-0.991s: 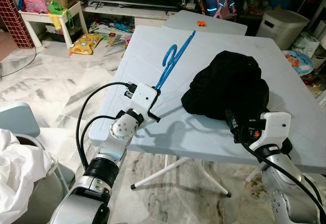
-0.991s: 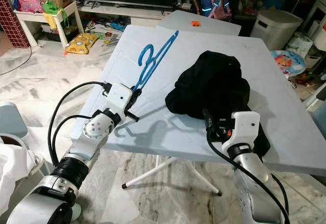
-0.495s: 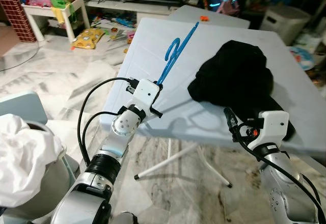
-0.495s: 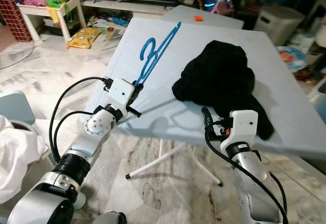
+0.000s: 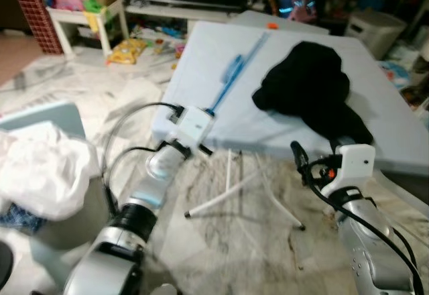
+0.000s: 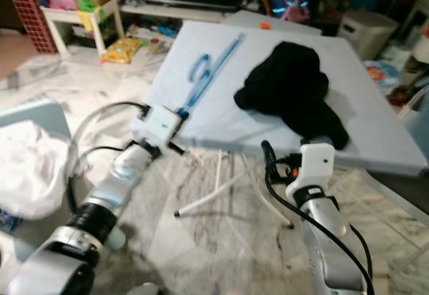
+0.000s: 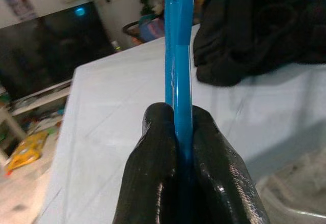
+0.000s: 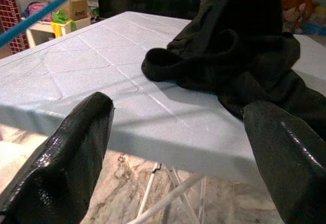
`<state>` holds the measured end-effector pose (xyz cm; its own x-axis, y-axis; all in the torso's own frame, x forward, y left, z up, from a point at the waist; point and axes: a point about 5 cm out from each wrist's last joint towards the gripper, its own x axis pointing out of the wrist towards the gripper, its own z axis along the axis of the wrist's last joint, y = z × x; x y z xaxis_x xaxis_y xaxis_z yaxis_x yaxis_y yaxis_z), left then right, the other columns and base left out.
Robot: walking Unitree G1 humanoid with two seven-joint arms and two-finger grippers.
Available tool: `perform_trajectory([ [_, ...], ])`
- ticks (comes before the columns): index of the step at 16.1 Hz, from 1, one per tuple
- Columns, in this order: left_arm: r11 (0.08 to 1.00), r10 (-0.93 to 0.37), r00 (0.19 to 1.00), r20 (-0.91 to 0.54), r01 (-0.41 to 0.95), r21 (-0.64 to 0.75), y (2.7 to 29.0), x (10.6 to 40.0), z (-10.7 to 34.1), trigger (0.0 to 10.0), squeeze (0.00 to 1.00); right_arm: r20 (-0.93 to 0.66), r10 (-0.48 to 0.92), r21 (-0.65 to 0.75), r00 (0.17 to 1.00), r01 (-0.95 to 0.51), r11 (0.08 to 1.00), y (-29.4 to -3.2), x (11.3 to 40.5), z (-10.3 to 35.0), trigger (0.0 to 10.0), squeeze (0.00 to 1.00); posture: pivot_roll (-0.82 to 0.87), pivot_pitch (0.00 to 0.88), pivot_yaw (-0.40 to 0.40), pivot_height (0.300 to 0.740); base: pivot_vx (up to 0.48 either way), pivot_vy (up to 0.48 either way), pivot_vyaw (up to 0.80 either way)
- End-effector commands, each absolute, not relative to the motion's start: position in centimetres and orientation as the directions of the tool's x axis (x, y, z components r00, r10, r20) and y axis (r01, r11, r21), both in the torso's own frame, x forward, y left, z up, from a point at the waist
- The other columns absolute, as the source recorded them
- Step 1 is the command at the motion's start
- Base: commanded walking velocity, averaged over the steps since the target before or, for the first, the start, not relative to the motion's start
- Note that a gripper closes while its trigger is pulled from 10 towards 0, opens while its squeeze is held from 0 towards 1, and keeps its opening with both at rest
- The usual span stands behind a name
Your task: Hang hanger
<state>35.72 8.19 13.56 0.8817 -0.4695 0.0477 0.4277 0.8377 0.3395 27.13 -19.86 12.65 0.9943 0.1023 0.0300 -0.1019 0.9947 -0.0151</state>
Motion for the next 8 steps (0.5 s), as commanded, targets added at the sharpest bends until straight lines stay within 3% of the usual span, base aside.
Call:
perform_trajectory([
  [1, 0.819, -0.503, 0.862, 0.055, 0.456, 0.348, 7.3, 35.5, 13.8, 10.0, 0.0, 0.018, 0.083, -0.025, 0.996, -0.082, 0.996, -20.6, 27.0, 12.5, 10.0, 0.0, 0.04, 0.0, -0.051, 0.74, -0.285, 0.0, 0.0],
  [7, 0.79, -0.533, 0.846, 0.008, 0.494, 0.362, 7.1, 35.0, 12.7, 10.0, 0.0, -0.019, 0.072, -0.059, 0.997, -0.073, 0.996, -21.4, 26.8, 12.1, 10.0, 0.0, 0.03, 0.0, -0.05, 0.74, -0.286, 0.0, 0.0],
  [8, 0.738, -0.588, 0.806, -0.069, 0.57, 0.36, 7.1, 34.5, 11.4, 10.0, 0.0, -0.029, 0.108, -0.086, 0.994, -0.111, 0.99, -21.5, 26.8, 12.1, 10.0, 0.0, 0.03, 0.0, -0.049, 0.74, 0.0, 0.0, 0.0],
])
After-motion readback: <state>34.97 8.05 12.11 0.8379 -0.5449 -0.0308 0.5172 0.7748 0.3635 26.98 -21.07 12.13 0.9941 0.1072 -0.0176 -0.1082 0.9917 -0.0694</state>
